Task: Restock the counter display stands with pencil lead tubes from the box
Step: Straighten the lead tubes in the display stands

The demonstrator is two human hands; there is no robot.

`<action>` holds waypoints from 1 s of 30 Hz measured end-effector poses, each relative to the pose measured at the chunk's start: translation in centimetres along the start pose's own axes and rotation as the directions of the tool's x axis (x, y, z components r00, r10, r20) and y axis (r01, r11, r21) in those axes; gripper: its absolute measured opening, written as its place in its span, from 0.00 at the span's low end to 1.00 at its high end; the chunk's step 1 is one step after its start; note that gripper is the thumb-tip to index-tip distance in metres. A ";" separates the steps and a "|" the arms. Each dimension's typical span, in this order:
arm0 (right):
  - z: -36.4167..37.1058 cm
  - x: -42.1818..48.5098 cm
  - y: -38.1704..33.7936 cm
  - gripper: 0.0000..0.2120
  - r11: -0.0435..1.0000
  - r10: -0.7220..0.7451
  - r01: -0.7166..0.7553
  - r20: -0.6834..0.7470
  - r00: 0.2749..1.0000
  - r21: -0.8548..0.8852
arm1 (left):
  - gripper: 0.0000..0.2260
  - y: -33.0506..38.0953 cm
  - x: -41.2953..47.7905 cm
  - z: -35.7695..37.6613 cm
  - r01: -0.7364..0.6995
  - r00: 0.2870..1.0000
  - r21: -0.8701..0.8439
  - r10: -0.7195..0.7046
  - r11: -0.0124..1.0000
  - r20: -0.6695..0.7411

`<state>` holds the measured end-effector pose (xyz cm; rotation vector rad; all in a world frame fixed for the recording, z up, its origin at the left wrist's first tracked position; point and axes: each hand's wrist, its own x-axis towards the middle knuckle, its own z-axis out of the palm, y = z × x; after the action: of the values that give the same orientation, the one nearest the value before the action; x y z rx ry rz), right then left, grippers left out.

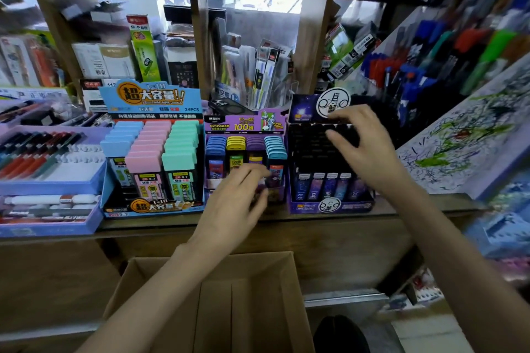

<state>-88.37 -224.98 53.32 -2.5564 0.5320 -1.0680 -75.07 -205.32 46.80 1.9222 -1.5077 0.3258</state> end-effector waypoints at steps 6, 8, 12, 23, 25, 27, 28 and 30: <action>-0.2 -4.1 5.1 0.22 0.972 0.234 -0.231 -0.112 0.966 0.041 | 0.21 4.7 3.7 4.1 -0.002 0.999 -0.127 -0.005 0.992 -0.053; 0.8 -4.6 6.0 0.25 0.891 0.405 -0.375 -0.077 0.911 0.255 | 0.25 5.5 4.8 5.6 0.104 0.992 -0.246 -0.120 0.964 -0.050; 2.7 -4.4 6.4 0.24 0.679 0.577 -0.492 0.018 0.817 0.546 | 0.30 6.3 6.5 8.2 0.334 0.926 -0.422 -0.377 0.843 -0.021; 2.6 -2.0 7.7 0.25 0.610 0.535 -0.450 0.080 0.841 0.652 | 0.34 6.0 8.1 9.4 0.415 0.839 -0.602 -0.543 0.683 -0.037; 2.8 -1.4 7.9 0.25 0.619 0.538 -0.458 0.080 0.839 0.638 | 0.33 5.9 8.5 9.5 0.412 0.835 -0.585 -0.547 0.698 -0.064; 3.1 -1.3 7.9 0.25 0.655 0.530 -0.462 0.073 0.845 0.597 | 0.32 5.7 9.0 9.4 0.420 0.832 -0.600 -0.553 0.681 -0.046; 3.1 -1.3 7.9 0.24 0.657 0.529 -0.463 0.074 0.845 0.595 | 0.32 5.6 9.3 9.3 0.425 0.829 -0.615 -0.558 0.664 -0.030; 3.0 -1.3 8.1 0.24 0.667 0.515 -0.459 0.081 0.853 0.587 | 0.29 5.3 9.6 9.2 0.429 0.831 -0.625 -0.556 0.652 -0.009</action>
<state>-88.78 -231.12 47.06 -1.6824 0.7228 -0.9537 -78.96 -219.12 47.19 1.6173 -0.7503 -0.1975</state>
